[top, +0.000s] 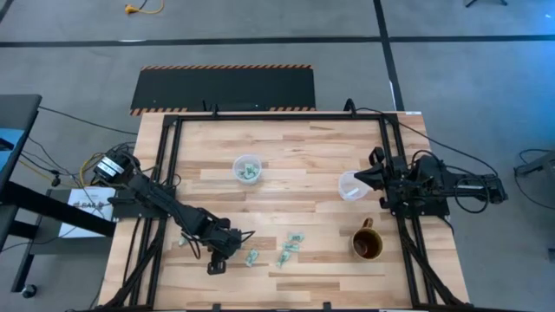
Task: Pick and place Stevia / Truvia into bins
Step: Put the white stevia packet into the left transparent container
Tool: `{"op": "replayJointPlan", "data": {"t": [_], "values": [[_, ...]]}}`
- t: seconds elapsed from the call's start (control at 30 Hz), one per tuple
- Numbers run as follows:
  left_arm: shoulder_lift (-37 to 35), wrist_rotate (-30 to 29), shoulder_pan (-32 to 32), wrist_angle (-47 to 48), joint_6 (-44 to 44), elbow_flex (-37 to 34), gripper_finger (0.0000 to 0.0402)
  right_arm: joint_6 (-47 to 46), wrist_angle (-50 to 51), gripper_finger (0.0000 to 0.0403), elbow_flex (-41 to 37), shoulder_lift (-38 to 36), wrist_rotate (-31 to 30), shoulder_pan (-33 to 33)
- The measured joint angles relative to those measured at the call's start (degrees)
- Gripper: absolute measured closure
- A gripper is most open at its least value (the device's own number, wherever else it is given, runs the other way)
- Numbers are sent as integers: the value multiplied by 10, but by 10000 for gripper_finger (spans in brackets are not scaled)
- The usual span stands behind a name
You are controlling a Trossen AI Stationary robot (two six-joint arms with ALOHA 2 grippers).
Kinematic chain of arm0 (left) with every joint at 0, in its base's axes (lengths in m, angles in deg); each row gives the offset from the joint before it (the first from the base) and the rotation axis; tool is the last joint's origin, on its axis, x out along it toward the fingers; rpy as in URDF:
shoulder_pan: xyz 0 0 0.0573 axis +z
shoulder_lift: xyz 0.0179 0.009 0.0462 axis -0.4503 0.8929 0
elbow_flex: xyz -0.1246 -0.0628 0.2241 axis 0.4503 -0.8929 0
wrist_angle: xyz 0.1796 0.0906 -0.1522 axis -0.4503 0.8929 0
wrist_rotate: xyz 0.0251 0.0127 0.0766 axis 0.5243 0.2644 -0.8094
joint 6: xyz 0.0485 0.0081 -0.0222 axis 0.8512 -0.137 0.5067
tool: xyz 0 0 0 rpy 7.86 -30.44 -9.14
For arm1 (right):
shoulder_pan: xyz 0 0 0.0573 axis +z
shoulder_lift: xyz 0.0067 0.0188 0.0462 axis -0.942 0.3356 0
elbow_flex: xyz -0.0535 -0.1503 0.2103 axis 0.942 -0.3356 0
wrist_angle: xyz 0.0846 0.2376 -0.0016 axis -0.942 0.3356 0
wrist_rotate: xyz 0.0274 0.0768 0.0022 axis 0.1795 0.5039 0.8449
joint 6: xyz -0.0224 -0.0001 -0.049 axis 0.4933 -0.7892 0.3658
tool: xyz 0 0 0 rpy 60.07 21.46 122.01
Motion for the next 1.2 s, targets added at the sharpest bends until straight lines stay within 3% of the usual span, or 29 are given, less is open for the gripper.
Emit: {"op": "replayJointPlan", "data": {"t": [0.2,0.47,0.7,0.8,0.9,1.1,1.2], "values": [[0,6,0,0,2,0,396,0,0,403,0,0,0,0],[-5,4,5,-2,20,0,401,0,0,403,0,0,0,0],[-58,-43,11,5,26,0,401,0,1,403,0,0,0,0],[-101,-102,11,22,27,0,401,0,1,403,0,0,0,0],[-152,-196,16,47,44,0,401,0,1,403,0,0,0,0],[-244,-493,51,51,56,0,401,0,1,403,0,0,0,0],[-269,-519,105,15,116,1,401,0,1,403,0,0,0,0]]}}
